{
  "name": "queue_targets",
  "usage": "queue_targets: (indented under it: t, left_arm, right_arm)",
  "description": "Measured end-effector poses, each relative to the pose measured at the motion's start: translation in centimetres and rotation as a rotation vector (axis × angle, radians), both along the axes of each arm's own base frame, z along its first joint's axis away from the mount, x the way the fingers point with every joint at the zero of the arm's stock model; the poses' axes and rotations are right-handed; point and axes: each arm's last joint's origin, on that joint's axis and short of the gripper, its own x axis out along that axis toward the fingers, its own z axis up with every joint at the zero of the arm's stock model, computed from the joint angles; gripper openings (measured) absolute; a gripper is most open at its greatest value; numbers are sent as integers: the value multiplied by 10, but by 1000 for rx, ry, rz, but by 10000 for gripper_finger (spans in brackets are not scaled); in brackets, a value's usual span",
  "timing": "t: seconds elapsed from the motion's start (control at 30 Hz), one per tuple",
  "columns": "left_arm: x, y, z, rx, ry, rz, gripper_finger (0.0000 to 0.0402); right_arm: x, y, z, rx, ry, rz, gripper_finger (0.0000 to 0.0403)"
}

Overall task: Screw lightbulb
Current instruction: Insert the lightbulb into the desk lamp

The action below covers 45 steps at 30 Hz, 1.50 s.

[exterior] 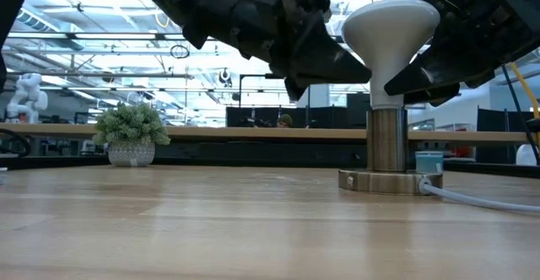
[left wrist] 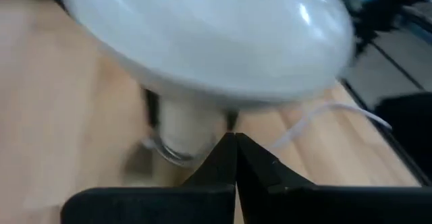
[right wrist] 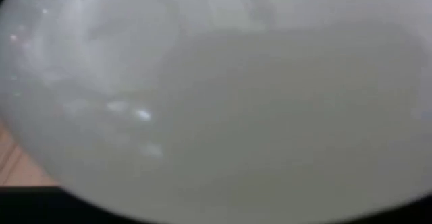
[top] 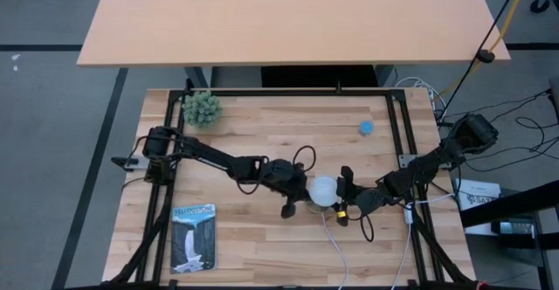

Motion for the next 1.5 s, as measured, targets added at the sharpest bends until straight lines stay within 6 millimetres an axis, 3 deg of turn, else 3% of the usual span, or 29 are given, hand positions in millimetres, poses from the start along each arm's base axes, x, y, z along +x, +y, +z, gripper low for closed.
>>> queue_targets:
  t: [0.37, 0.83, 1.23, 1.5]
  left_arm:
    - [1, 21, -3, 33, 34, 168, 0]
    - [-2, 10, -7, 31, 77, 128, 0]
    - [-3, 10, -8, 33, 89, 127, 0]
    - [-3, 9, -8, 32, 89, 122, 0]
  right_arm:
    - [0, 0, 0, 4, 1, -3, 201]
    - [-2, -1, -2, -47, 39, 13, 201]
    - [-24, -7, 21, 6, 45, 7, 201]
    - [-40, -7, 17, 46, 148, -23, 193]
